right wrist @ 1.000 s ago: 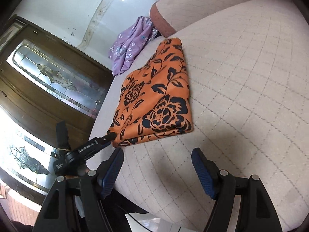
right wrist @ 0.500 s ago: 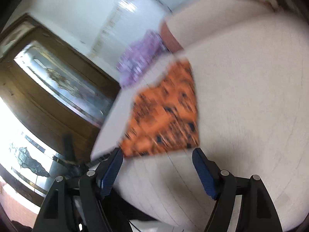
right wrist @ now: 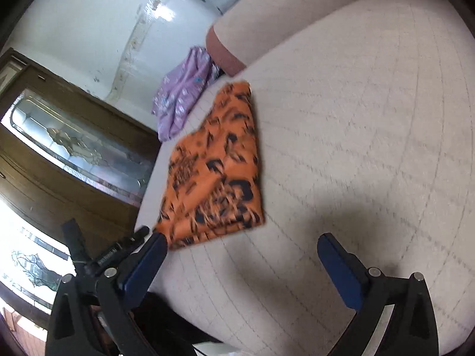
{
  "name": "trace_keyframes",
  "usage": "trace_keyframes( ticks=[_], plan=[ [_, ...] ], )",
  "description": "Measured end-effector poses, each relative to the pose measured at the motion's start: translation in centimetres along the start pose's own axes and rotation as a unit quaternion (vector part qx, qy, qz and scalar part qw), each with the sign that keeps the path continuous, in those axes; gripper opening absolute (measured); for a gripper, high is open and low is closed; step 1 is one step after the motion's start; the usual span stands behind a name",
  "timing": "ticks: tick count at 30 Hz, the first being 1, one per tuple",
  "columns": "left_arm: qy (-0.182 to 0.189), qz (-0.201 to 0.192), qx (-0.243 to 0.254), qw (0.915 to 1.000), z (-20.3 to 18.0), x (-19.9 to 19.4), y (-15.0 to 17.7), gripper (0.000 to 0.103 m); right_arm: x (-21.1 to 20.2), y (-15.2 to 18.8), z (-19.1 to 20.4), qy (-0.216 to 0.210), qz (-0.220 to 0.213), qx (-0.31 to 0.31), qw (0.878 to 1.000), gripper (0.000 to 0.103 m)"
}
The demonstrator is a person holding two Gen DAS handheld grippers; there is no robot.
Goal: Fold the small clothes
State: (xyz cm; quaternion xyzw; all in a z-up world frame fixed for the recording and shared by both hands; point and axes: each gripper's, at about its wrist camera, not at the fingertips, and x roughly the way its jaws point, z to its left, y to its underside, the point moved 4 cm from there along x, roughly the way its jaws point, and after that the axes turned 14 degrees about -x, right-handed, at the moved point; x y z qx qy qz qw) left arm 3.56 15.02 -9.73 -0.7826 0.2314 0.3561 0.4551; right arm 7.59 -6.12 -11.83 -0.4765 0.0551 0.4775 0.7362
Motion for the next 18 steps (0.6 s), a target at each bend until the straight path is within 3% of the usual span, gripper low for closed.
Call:
trace_keyframes(
  ticks=[7,12,18],
  plan=[
    [0.013,0.0,0.01,0.9999,-1.8,1.8,-1.2,0.062,1.3,-3.3,1.0,-0.001,-0.004,-0.024,1.0,0.102],
    [-0.023,0.06,0.011,0.9979,-0.8,6.1,0.1,0.063,2.5,-3.0,1.8,-0.008,0.01,-0.035,0.999,0.102],
    [-0.019,0.051,0.018,0.9984,-0.7,6.1,0.4,0.064,4.2,-6.4,5.1,-0.041,0.002,-0.067,0.997,0.102]
  ],
)
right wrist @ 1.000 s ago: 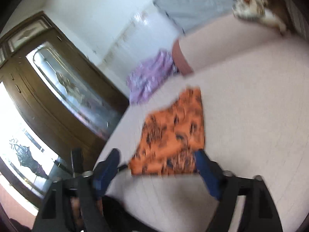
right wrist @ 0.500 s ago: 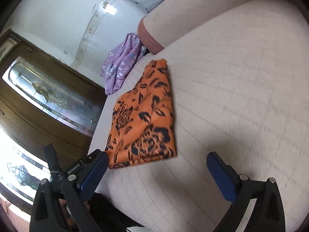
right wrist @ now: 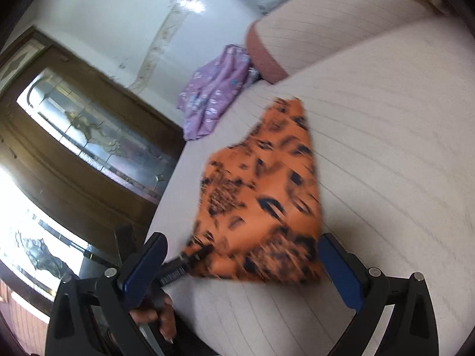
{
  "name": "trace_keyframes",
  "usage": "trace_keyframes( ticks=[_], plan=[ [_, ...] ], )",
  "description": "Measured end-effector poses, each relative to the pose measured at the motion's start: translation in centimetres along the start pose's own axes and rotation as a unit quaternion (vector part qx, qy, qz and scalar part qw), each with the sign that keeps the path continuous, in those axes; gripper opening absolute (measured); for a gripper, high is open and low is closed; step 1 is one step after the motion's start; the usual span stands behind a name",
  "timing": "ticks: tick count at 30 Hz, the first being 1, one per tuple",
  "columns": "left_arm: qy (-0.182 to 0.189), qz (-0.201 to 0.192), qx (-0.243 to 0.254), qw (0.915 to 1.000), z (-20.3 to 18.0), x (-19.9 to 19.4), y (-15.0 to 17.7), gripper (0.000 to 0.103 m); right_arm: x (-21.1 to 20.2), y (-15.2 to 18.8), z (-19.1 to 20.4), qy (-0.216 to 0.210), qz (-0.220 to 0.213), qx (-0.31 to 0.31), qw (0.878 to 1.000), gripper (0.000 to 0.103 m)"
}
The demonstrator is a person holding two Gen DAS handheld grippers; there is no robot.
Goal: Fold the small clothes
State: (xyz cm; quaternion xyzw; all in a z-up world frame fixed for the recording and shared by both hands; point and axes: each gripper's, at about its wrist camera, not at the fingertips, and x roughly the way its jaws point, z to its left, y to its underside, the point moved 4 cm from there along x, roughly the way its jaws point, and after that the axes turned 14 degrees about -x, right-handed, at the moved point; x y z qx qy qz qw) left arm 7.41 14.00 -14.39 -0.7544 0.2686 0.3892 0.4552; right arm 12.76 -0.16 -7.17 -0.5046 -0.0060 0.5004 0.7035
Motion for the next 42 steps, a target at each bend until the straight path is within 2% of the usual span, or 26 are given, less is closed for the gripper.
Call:
trace_keyframes(
  ticks=[4,6,8,10,12,13,15,17,19,20,21,23,25,28,32,35,38,40,42],
  plan=[
    [0.009,-0.003,0.002,1.0,0.2,0.1,0.2,0.064,3.2,-3.2,2.6,-0.032,-0.002,-0.025,0.999,0.102],
    [0.008,-0.005,0.008,0.9999,0.1,-0.1,0.3,0.064,5.4,-3.6,3.1,-0.049,0.008,-0.024,0.999,0.102],
    [0.008,-0.003,0.004,1.0,0.2,-0.6,0.1,0.063,8.0,-2.7,2.4,-0.064,0.035,0.002,0.997,0.102],
    [0.024,-0.024,-0.003,0.9994,-0.1,-2.1,-0.6,0.063,11.5,0.2,0.1,-0.073,0.098,0.062,0.991,0.102],
    [0.039,-0.069,0.0,0.9968,-0.6,-3.9,-1.9,0.063,11.1,0.3,0.3,-0.076,0.075,0.05,0.993,0.102],
    [0.035,-0.079,0.004,0.9962,-0.7,-4.0,-2.3,0.063,10.6,0.0,0.8,-0.073,0.077,0.05,0.993,0.102],
    [0.014,-0.062,0.01,0.9979,-0.9,-2.4,-2.7,0.063,10.1,-0.8,1.2,-0.083,0.067,0.056,0.993,0.102],
    [-0.008,-0.014,-0.002,0.9999,0.0,0.5,-2.0,0.066,9.9,-2.1,1.4,-0.088,0.048,0.049,0.994,0.102],
    [0.005,-0.018,-0.016,0.9997,0.4,0.6,-1.9,0.068,11.7,-1.7,-0.3,-0.069,0.069,0.064,0.993,0.102],
    [-0.002,-0.021,-0.003,0.9998,0.1,0.5,-2.0,0.068,12.3,-1.2,-1.0,-0.078,0.079,0.08,0.991,0.102],
    [-0.005,-0.026,0.004,0.9996,0.0,0.3,-2.0,0.068,12.3,-1.0,-1.4,-0.086,0.07,0.089,0.99,0.102],
    [-0.007,-0.033,0.009,0.9994,0.0,0.4,-1.8,0.068,11.6,-1.5,-0.5,-0.09,0.071,0.081,0.99,0.102],
    [0.0,-0.032,-0.004,0.9995,0.2,0.5,-1.7,0.068,10.8,-2.0,0.2,-0.092,0.066,0.071,0.991,0.102],
    [0.008,-0.03,-0.006,0.9995,0.6,0.5,-1.7,0.069,8.9,-2.2,0.1,-0.069,0.047,0.049,0.995,0.102],
    [0.022,-0.023,-0.029,0.9991,1.2,-0.3,-2.1,0.068,5.8,-1.0,-1.8,-0.032,0.026,0.059,0.997,0.102],
    [0.07,-0.027,-0.055,0.9957,1.6,-2.1,-3.4,0.068,4.4,-0.4,-3.6,-0.012,0.031,0.069,0.997,0.102],
    [0.091,-0.03,-0.065,0.9933,1.9,-2.5,-5.6,0.068,4.1,-0.7,-4.9,0.002,0.036,0.068,0.997,0.102],
    [0.113,-0.002,-0.07,0.9912,2.3,-1.0,-6.9,0.068,4.6,-1.4,-5.4,0.002,0.038,0.066,0.997,0.102],
    [0.107,0.028,-0.082,0.9905,2.8,1.1,-7.7,0.067,5.6,-2.0,-5.6,0.002,0.043,0.062,0.997,0.102]
  ],
)
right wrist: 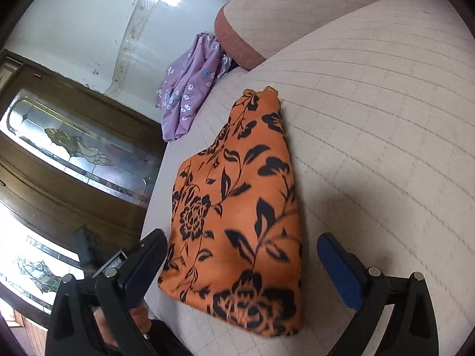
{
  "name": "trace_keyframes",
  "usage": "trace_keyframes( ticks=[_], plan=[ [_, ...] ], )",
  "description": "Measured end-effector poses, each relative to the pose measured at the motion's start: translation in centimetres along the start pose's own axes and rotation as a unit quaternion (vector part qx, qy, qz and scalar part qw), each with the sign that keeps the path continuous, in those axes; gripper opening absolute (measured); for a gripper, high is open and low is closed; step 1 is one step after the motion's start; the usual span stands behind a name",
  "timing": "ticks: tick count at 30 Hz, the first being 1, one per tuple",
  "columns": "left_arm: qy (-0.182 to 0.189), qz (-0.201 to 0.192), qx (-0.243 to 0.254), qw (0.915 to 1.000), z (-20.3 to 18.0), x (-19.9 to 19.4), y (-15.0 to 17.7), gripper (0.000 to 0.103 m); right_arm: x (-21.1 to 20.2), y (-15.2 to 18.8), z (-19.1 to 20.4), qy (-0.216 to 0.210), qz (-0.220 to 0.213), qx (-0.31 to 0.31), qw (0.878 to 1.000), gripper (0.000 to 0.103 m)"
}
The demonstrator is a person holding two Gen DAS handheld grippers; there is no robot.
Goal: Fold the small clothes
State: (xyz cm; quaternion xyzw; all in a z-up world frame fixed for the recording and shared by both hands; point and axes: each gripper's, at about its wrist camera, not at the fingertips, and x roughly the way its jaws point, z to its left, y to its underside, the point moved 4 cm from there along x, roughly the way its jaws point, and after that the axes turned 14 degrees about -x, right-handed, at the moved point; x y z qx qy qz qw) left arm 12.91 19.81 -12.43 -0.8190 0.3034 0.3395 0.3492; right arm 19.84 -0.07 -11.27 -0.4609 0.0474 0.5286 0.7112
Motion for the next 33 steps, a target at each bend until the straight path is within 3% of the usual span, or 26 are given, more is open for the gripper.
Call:
trace_keyframes(
  ticks=[2,4,5,6,7,9,11,13,14,17,20,22,25,26,30,32,33],
  plan=[
    [0.0,0.041,-0.015,0.999,1.1,2.2,-0.3,0.066,1.4,-0.9,0.1,0.002,0.01,-0.015,1.0,0.102],
    [0.011,0.043,-0.016,0.9989,1.6,2.5,0.0,0.062,3.1,-1.8,-0.3,0.009,0.022,-0.021,0.999,0.102],
    [0.015,0.044,-0.01,0.9989,1.5,2.5,0.1,0.057,4.2,-2.1,-0.6,0.014,0.032,-0.018,0.999,0.102],
    [0.026,0.053,-0.012,0.9982,1.4,2.5,0.3,0.046,5.2,-2.3,-1.0,0.018,0.043,-0.018,0.999,0.102],
    [0.032,0.057,-0.016,0.9978,1.5,2.6,0.3,0.044,6.5,-2.4,-1.2,0.026,0.058,-0.023,0.998,0.092],
    [0.034,0.056,-0.013,0.9978,1.4,2.8,0.2,0.039,8.7,-2.2,-1.0,0.025,0.095,-0.032,0.995,0.058],
    [0.035,0.052,-0.014,0.998,1.4,2.4,0.1,0.034,9.2,-2.4,0.0,0.048,0.105,-0.059,0.991,0.047],
    [0.014,0.027,0.022,0.9993,-0.1,1.2,0.3,0.029,7.9,-3.0,1.6,0.062,0.095,-0.093,0.989,0.038],
    [0.011,0.016,0.034,0.9992,-0.8,0.7,0.5,0.028,7.0,-3.3,2.7,0.07,0.088,-0.118,0.987,0.037],
    [0.05,-0.001,0.049,0.9976,-3.4,-1.4,1.1,0.026,4.3,-3.8,4.7,0.092,0.061,-0.156,0.982,0.037],
    [0.062,0.026,0.061,0.9959,-5.1,-0.1,2.3,0.029,0.2,-3.3,3.0,0.105,0.031,-0.129,0.986,0.037],
    [0.011,0.059,0.08,0.995,-5.2,3.0,3.9,0.036,-0.6,-2.3,0.0,0.108,0.03,-0.085,0.99,0.049],
    [-0.004,0.02,0.086,0.9961,-4.9,1.9,4.7,0.041,-1.4,0.5,-4.5,0.129,0.053,-0.017,0.99,0.057],
    [-0.013,0.011,0.092,0.9956,-5.0,1.1,4.8,0.041,-2.3,0.8,-4.8,0.109,0.037,-0.008,0.993,0.058],
    [-0.028,-0.045,0.125,0.9908,-5.2,-2.2,5.0,0.04,-5.7,-0.3,-4.3,0.101,-0.024,-0.013,0.995,0.06],
    [-0.046,-0.046,0.138,0.9883,-5.0,-1.9,5.4,0.04,-6.9,-2.0,-2.6,0.072,-0.064,-0.027,0.995,0.06],
    [-0.073,-0.026,0.141,0.9869,-4.2,-0.5,6.0,0.041,-6.9,-2.6,-2.0,0.06,-0.07,-0.032,0.995,0.063]
  ],
)
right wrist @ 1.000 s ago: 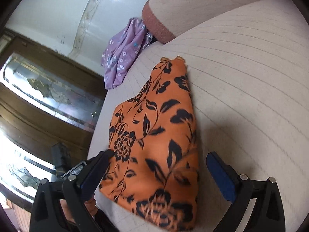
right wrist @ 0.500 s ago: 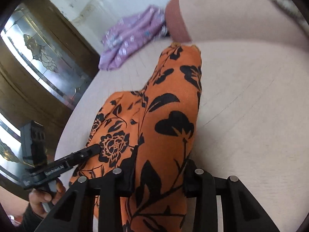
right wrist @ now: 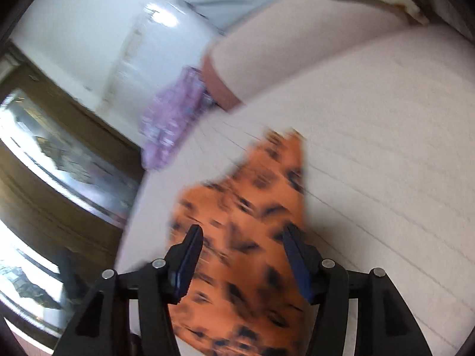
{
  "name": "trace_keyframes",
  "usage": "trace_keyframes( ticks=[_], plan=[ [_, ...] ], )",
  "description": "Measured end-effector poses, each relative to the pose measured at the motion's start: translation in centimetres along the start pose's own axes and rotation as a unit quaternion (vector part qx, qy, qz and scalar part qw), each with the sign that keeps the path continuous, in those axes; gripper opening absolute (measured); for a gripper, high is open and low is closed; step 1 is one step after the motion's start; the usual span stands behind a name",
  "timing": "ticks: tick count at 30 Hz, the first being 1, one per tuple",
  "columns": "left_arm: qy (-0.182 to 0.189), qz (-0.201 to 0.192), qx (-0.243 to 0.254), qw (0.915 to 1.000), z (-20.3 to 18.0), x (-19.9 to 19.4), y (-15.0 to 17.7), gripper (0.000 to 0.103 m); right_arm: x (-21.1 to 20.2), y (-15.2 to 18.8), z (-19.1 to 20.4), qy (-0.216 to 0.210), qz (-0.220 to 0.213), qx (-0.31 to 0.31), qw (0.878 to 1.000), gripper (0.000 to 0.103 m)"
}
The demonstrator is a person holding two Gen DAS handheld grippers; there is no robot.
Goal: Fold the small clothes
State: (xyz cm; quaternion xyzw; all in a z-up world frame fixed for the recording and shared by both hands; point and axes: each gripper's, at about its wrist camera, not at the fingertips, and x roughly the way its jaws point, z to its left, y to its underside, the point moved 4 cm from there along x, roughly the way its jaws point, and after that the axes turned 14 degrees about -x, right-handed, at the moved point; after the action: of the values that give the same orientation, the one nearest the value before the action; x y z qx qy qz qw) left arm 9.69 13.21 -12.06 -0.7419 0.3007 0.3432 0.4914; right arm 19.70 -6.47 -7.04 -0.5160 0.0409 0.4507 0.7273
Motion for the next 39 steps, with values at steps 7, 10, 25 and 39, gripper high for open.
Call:
trace_keyframes(
  ticks=[7,10,25,39],
  plan=[
    [-0.018,0.007,0.01,0.9998,1.4,0.9,0.5,0.042,7.0,0.2,-2.3,-0.057,0.069,0.078,0.993,0.085],
    [-0.008,0.007,0.003,0.9999,1.8,1.1,0.6,0.044,5.7,-2.8,-0.5,-0.088,0.033,0.055,0.994,0.085],
    [0.013,-0.017,-0.026,0.9994,2.5,-2.2,0.5,0.046,4.2,0.4,1.8,-0.117,0.058,0.055,0.99,0.085],
    [-0.029,0.04,-0.022,0.9986,3.8,-0.5,3.5,0.057,3.0,7.7,3.0,-0.074,0.117,0.043,0.989,0.086]
  ],
)
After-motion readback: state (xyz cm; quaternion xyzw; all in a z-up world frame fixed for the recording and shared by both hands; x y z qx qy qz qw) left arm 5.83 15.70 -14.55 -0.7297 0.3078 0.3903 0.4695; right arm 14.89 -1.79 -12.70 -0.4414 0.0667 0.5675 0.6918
